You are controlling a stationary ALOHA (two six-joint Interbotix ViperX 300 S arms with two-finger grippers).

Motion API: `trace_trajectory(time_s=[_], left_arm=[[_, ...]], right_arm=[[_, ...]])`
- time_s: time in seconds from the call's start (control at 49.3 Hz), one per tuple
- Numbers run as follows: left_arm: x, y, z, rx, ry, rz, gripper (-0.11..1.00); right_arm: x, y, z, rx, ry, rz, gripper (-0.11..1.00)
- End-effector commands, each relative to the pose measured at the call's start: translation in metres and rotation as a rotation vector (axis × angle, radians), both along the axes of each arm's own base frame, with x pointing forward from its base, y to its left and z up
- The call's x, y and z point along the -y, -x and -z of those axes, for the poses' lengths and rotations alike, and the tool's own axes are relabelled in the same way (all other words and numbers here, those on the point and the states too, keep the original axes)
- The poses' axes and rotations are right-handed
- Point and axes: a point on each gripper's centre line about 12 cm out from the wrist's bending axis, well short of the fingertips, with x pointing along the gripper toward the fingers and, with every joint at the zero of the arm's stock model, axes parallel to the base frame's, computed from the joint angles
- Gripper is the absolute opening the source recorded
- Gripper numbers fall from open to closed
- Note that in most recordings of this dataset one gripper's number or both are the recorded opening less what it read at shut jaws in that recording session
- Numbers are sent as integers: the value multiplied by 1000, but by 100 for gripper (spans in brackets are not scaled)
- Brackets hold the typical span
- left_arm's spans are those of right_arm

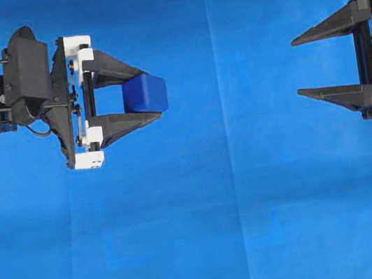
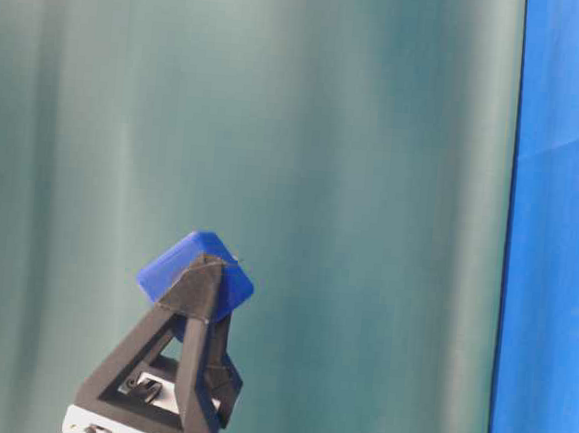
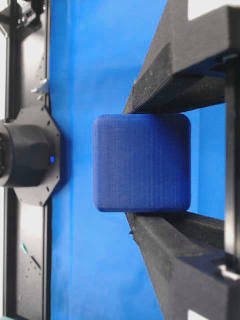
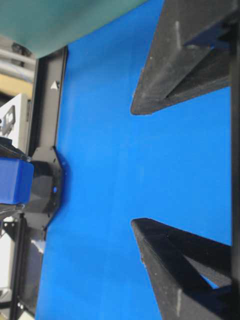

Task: Handover the blue block to the right arm after grasping it with the left arm, then place it in the designated position.
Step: 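Hold the cube with the left gripper while the right gripper reorients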

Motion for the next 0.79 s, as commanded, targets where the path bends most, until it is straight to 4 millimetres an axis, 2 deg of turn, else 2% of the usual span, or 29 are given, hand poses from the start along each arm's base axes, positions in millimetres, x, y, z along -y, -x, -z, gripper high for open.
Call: trace_trajectory(time_s=[0.0,0.284,0.507,0.771], left_arm=[[1,1,-12,38,4,2,49],[1,1,-12,38,5,2,49],[1,1,-12,40,5,2,49],[1,1,-13,41,7,1,49]], right_arm=[[0,-3,-11,28,3,0,98],[-1,-6,-19,22,88,-14,97],[-6,-9,-27,18,312,-56,96],[-12,-10,-25,11,634,-109,96]])
